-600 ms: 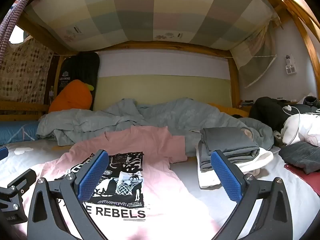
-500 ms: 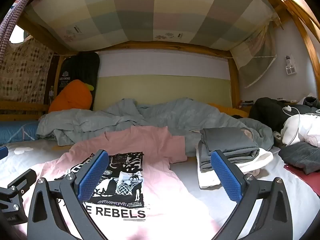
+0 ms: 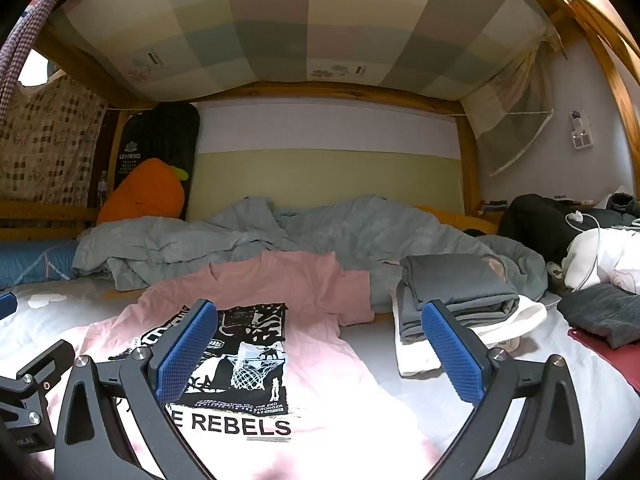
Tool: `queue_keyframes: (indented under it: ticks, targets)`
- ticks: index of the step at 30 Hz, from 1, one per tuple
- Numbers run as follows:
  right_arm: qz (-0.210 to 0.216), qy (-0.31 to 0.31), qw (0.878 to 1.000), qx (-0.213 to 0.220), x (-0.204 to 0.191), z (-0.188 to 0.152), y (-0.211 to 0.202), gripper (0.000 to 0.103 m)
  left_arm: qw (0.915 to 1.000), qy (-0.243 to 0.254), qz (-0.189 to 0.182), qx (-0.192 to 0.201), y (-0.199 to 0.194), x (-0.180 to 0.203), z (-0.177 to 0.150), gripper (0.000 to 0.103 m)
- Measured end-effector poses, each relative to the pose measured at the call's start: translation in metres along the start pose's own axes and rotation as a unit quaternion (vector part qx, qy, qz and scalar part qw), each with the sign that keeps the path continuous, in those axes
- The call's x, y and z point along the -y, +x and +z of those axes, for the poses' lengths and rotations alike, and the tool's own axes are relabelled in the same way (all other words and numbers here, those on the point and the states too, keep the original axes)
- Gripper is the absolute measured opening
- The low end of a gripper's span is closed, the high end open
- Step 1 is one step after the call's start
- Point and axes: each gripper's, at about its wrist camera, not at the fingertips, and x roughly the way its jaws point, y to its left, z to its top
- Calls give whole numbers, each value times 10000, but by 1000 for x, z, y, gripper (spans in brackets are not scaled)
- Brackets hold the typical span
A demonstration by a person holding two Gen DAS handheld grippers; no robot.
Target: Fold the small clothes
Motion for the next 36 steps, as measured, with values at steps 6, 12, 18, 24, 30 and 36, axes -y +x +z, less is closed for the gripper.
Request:
queue_keyframes:
  ticks: [6,12,18,24,30,36]
  targets:
    - [1,0,10000,-1,0,0,0,103,10000,5,1,3,0,0,1,103]
    - [0,1,10000,-3,0,0,0,103,10000,-1,-2,-3,0,0,0,103]
    - [0,-1,10000,-4,0,0,0,103,10000,8,2,3,0,0,0,103]
    - [0,1,10000,-6,-1,0,0,103,10000,9,7,-16,0,0,1,103]
    - [1,-3,10000,4,-1,0,-1,103,10000,-13,17,-23,-3,-2,0,103]
    - [-65,-10,9999,103,0,-1,-5,103,9999,-48,-19,98,-6,-3,2,103]
